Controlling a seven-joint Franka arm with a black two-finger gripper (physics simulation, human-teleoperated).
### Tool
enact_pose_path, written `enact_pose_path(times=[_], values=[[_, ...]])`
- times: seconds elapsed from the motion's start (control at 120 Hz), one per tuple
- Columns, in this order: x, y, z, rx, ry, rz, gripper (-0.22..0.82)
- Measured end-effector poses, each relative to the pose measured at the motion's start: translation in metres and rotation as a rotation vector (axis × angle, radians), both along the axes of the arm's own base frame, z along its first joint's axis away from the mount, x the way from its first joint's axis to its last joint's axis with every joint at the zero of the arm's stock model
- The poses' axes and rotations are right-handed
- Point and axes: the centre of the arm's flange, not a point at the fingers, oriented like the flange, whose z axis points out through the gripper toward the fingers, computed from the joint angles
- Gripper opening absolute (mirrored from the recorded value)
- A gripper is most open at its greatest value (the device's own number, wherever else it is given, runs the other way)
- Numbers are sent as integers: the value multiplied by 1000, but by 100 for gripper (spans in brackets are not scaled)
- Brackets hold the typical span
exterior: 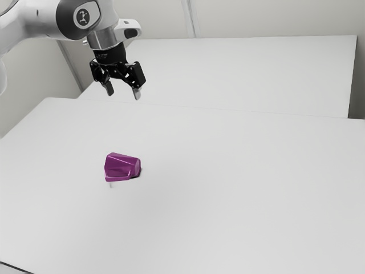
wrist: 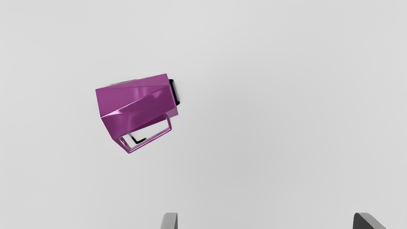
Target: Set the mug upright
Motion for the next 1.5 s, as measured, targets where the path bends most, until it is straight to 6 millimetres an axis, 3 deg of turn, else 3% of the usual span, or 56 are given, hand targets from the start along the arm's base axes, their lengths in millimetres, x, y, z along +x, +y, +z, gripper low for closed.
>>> enact_pose_path(times=[0.258,0.592,0.867,1.1,1.267,1.5], values=[[0,2,-1,-1,3,4,60],[11,11,-17,-8,34,20,60],[20,76,-27,-19,55,126,60],[17,111,-53,-79,105,166,60],[11,148,-69,-119,128,210,60],[-2,184,-127,-197,168,255,60]])
